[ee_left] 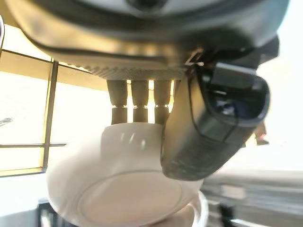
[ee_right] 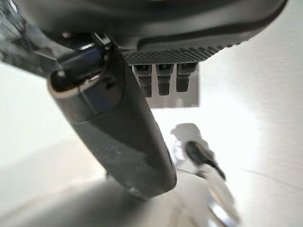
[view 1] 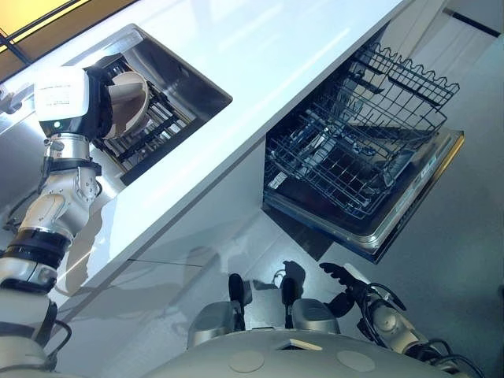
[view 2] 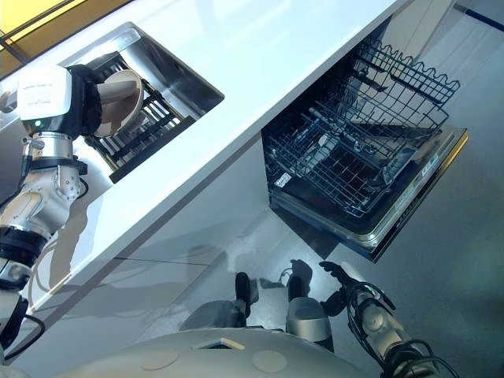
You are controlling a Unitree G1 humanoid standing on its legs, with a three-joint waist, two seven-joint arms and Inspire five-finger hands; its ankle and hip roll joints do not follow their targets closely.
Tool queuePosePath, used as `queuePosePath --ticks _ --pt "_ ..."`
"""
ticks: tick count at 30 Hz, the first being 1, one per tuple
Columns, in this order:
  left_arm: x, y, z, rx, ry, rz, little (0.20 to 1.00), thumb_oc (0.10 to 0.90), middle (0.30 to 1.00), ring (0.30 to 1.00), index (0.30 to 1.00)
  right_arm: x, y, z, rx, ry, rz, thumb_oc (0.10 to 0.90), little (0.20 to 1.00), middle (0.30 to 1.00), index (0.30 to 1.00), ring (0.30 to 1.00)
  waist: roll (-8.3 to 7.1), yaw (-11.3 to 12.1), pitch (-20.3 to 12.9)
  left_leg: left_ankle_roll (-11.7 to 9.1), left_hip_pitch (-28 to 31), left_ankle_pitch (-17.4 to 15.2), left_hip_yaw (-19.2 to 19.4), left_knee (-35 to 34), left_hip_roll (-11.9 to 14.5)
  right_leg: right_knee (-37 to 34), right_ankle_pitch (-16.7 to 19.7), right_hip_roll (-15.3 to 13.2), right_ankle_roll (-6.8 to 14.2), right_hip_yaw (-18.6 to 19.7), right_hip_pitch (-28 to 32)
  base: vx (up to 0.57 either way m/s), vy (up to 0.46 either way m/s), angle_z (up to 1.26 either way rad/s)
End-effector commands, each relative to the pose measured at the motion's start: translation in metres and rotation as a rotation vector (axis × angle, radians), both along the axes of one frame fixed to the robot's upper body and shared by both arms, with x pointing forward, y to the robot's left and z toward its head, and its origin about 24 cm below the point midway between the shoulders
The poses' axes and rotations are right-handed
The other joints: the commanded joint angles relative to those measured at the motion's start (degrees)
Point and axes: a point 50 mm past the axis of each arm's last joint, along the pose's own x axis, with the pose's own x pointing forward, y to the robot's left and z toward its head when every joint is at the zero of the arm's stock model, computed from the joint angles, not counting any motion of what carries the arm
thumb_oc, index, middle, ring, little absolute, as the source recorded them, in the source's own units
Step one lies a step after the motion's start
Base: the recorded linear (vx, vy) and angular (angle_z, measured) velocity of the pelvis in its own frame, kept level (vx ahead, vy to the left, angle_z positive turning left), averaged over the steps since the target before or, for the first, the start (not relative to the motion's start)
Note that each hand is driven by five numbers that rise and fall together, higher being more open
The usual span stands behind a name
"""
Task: Pick up plates and place into dishwasher.
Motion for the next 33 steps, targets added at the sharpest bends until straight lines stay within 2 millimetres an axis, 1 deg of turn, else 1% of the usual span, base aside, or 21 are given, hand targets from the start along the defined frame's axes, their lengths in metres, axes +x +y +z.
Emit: queuePosePath --ticks 1,3,4,5,6,7,8,10,14,16,18,19,21,23,24,27,28,29,30,32,33 --pt "-0.015 0.024 0.067 0.056 -0.373 0.071 0.2 0.1 0.3 0.3 0.3 0.054 0.021 0.06 0.25 -0.375 -0.007 0.8 0.9 0.9 0.9 0.9 2.02 0.58 -5.71 0.4 1.61 -10.37 -2.15 3.07 -2.7 8.17 -9.38 4.1 -0.02 -1.04 -3.23 -0.04 -0.031 -0.04" --pt "-0.02 0.026 0.07 0.058 -0.415 0.073 0.2 0.1 0.3 0.3 0.3 0.064 0.03 0.077 0.34 -0.448 0.016 0.8 0.9 0.9 0.9 0.9 2.05 0.57 -6.17 0.35 1.79 -10.3 -2.13 2.61 -2.58 7.96 -9.52 4.11 -0.03 -1.08 -3.08 -0.04 -0.027 -0.01" --pt "-0.023 0.028 0.071 0.058 -0.433 0.071 0.2 0.1 0.3 0.3 0.3 0.066 0.033 0.082 0.385 -0.471 0.027 0.8 0.9 0.9 0.9 0.9 2.07 0.6 -6.34 0.32 1.88 -10.25 -2.15 2.4 -2.53 7.88 -9.58 4.12 -0.04 -1.1 -3.0 -0.05 -0.029 0.0" --pt "-0.026 0.03 0.073 0.066 -0.461 0.068 0.2 0.1 0.3 0.3 0.3 0.073 0.041 0.098 0.475 -0.517 0.045 0.8 0.9 0.9 0.9 0.9 2.16 0.7 -6.76 0.23 2.09 -10.12 -2.07 1.91 -2.4 7.8 -9.75 4.16 -0.04 -1.21 -2.89 -0.06 -0.029 0.01" --pt "-0.028 0.031 0.075 0.071 -0.476 0.064 0.2 0.1 0.3 0.3 0.3 0.077 0.045 0.106 0.538 -0.537 0.051 0.8 0.9 0.9 0.9 0.9 2.23 0.73 -6.98 0.17 2.27 -10.02 -2.0 1.6 -2.31 7.83 -9.88 4.19 -0.05 -1.3 -2.83 -0.06 -0.025 0.01" --pt "-0.029 0.032 0.075 0.074 -0.485 0.061 0.2 0.1 0.3 0.3 0.3 0.079 0.047 0.111 0.57 -0.549 0.052 0.8 0.9 0.9 0.9 0.9 2.25 0.74 -7.1 0.15 2.37 -9.96 -1.96 1.43 -2.26 7.85 -9.95 4.2 -0.06 -1.35 -2.79 -0.06 -0.027 0.01" --pt "-0.033 0.033 0.076 0.086 -0.505 0.055 0.2 0.1 0.3 0.3 0.3 0.084 0.05 0.127 0.645 -0.608 0.059 0.8 0.9 0.9 0.9 0.9 2.27 0.83 -7.48 0.09 2.59 -9.81 -1.86 1.02 -2.1 7.84 -10.08 4.21 -0.09 -1.48 -2.66 -0.06 -0.027 0.01" --pt "-0.037 0.033 0.073 0.095 -0.527 0.045 0.2 0.1 0.3 0.3 0.3 0.09 0.052 0.147 0.736 -0.684 0.058 0.8 0.9 0.9 0.9 0.9 2.37 0.9 -7.91 0.05 2.8 -9.72 -1.72 0.74 -1.93 7.86 -10.21 4.21 -0.12 -1.65 -2.48 -0.05 -0.026 0.01" --pt "-0.044 0.031 0.064 0.105 -0.557 0.036 0.2 0.1 0.3 0.3 0.3 0.1 0.053 0.185 0.801 -0.873 0.058 0.8 0.9 0.9 0.9 0.9 2.68 1.06 -8.56 0.25 3.21 -9.69 -1.55 0.44 -1.83 8.04 -10.32 4.29 -0.31 -1.62 -2.39 -0.03 -0.01 0.01" --pt "-0.047 0.026 0.061 0.107 -0.578 0.025 0.2 0.1 0.3 0.3 0.3 0.101 0.05 0.207 0.765 -1.023 0.051 0.8 0.9 0.9 0.9 0.9 2.84 1.18 -8.89 0.38 3.48 -9.77 -1.45 0.38 -1.88 7.96 -10.35 4.32 -0.47 -1.56 -2.15 0.0 0.0 0.0" --pt "-0.05 0.024 0.06 0.107 -0.596 0.013 0.2 0.1 0.3 0.3 0.3 0.1 0.046 0.222 0.714 -1.139 0.045 0.8 0.9 0.9 0.9 0.9 2.98 1.21 -9.1 0.41 3.68 -9.87 -1.32 0.38 -1.88 7.87 -10.39 4.31 -0.52 -1.46 -1.95 0.0 0.0 0.0" --pt "-0.051 0.023 0.06 0.107 -0.599 0.012 0.2 0.1 0.3 0.3 0.3 0.099 0.046 0.224 0.7 -1.159 0.046 0.8 0.9 0.9 0.9 0.9 3.01 1.21 -9.11 0.41 3.73 -9.89 -1.3 0.38 -1.88 7.87 -10.4 4.32 -0.53 -1.45 -1.91 0.0 0.0 0.0" --pt "-0.054 0.016 0.063 0.109 -0.624 -0.017 0.2 0.1 0.3 0.3 0.3 0.096 0.041 0.239 0.598 -1.296 0.019 0.8 0.9 0.9 0.9 0.9 3.11 1.31 -9.34 0.46 3.48 -9.56 -1.14 0.45 -1.85 7.81 -9.93 4.41 -0.71 -1.36 -2.12 -0.04 0.008 0.01" --pt "-0.057 0.008 0.069 0.106 -0.65 -0.061 0.2 0.1 0.3 0.3 0.3 0.092 0.035 0.254 0.496 -1.429 -0.004 0.8 0.9 0.9 0.9 0.9 3.15 1.27 -9.47 0.54 3.6 -9.62 -1.15 0.46 -1.89 7.79 -9.99 4.46 -0.83 -1.16 -1.96 -0.02 0.005 0.01" --pt "-0.057 0.007 0.07 0.105 -0.65 -0.063 0.2 0.1 0.3 0.3 0.3 0.091 0.035 0.255 0.488 -1.439 -0.007 0.8 0.9 0.9 0.9 0.9 3.15 1.25 -9.46 0.55 3.63 -9.63 -1.15 0.46 -1.88 7.8 -10.0 4.47 -0.84 -1.13 -1.94 0.0 0.0 0.0" --pt "-0.06 -0.01 0.079 0.075 -0.681 -0.175 0.2 0.1 0.3 0.3 0.3 0.082 0.029 0.278 0.355 -1.641 -0.008 0.8 0.9 0.9 0.9 0.9 3.09 1.18 -9.5 0.66 3.88 -9.73 -1.04 0.55 -1.74 8.09 -10.19 4.63 -0.99 -0.88 -1.76 0.0 0.0 0.0" --pt "-0.06 -0.012 0.079 0.071 -0.68 -0.184 0.2 0.1 0.3 0.3 0.3 0.081 0.029 0.28 0.348 -1.655 -0.006 0.8 0.9 0.9 0.9 0.9 3.1 1.2 -9.49 0.67 3.92 -9.75 -1.04 0.55 -1.72 8.13 -10.21 4.64 -1.0 -0.86 -1.74 0.0 0.0 0.0" --pt "-0.06 -0.019 0.081 0.054 -0.679 -0.221 0.2 0.1 0.3 0.3 0.3 0.079 0.03 0.289 0.324 -1.705 0.018 0.8 0.9 0.9 0.9 0.9 3.03 1.19 -9.5 0.66 3.98 -9.73 -1.06 0.56 -1.65 8.27 -10.28 4.72 -1.06 -0.81 -1.71 0.0 0.0 0.0" --pt "-0.058 -0.029 0.083 0.004 -0.67 -0.301 0.2 0.1 0.3 0.3 0.3 0.076 0.034 0.3 0.295 -1.751 0.106 0.8 0.9 0.9 0.9 0.9 2.88 1.3 -9.51 0.63 4.05 -9.78 -1.01 0.6 -1.6 8.32 -10.39 4.77 -1.09 -0.94 -1.52 0.0 0.0 0.0" --pt "-0.056 -0.042 0.085 -0.028 -0.657 -0.379 0.2 0.1 0.3 0.3 0.3 0.074 0.041 0.312 0.275 -1.771 0.231 0.8 0.9 0.9 0.9 0.9 2.59 1.59 -9.55 0.6 4.06 -9.78 -1.18 0.71 -1.6 8.52 -10.48 4.79 -1.12 -1.14 -1.44 0.0 0.0 0.0" --pt "-0.055 -0.05 0.086 -0.044 -0.649 -0.426 0.2 0.1 0.3 0.3 0.3 0.075 0.045 0.318 0.267 -1.751 0.306 0.8 0.9 0.9 0.9 0.9 2.37 1.83 -9.56 0.54 4.09 -9.79 -1.32 0.78 -1.65 8.64 -10.53 4.79 -1.14 -1.27 -1.39 0.0 0.0 0.0"
